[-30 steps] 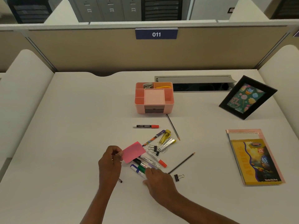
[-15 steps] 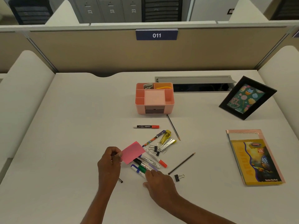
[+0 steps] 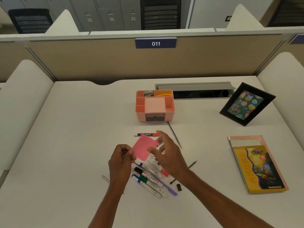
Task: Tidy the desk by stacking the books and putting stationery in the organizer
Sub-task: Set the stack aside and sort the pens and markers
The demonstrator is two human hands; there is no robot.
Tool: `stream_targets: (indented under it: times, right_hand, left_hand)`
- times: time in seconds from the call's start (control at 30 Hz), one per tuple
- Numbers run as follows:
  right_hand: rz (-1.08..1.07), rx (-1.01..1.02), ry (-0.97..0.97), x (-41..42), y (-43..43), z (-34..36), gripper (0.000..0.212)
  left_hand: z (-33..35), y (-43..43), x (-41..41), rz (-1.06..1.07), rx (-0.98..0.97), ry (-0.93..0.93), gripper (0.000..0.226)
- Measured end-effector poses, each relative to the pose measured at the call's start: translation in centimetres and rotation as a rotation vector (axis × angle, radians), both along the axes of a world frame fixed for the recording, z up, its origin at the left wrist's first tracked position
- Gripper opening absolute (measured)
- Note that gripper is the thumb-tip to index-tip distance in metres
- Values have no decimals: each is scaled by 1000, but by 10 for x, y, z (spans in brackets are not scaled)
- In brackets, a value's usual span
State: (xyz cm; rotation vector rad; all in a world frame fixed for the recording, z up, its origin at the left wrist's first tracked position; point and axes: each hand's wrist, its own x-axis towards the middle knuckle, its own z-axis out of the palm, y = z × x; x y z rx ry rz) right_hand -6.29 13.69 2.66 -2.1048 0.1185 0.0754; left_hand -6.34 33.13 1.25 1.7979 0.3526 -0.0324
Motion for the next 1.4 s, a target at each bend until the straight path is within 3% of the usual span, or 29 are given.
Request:
stream_targets:
  times: [0.17, 0.23, 0.3, 0.37, 0.5, 0.67, 0.93, 1.17, 1.4]
  right_hand:
    - [-50, -25, -235, 44, -25, 26, 14]
    - [-42, -57, -281, 60, -37, 32, 13]
    - [-13, -122, -341, 74, -48, 40, 14]
    - [19, -220, -409, 87, -58, 50, 16]
    - [69, -403, -497, 116, -71, 64, 17]
    - [47, -474, -577, 152, -87, 78, 14]
    - [-34, -466, -539, 207, -107, 78, 14]
    - [-71, -515, -544, 228, -110, 69, 16]
    - [-97, -526, -359, 244, -114, 45, 17]
  left_hand:
    - [17, -33, 28, -9, -103, -32, 6]
    - [23, -44, 41, -49, -64, -51, 12]
    - [30, -51, 58, -134, 76, -101, 32]
    - [39, -57, 79, -218, 224, -244, 45]
    - [59, -71, 126, -305, 377, -540, 25]
    - [70, -85, 181, -311, 531, -685, 17]
    - [76, -107, 227, -260, 602, -594, 16]
    - [76, -118, 251, -194, 783, -647, 16]
    - [54, -125, 264, -308, 954, -483, 21]
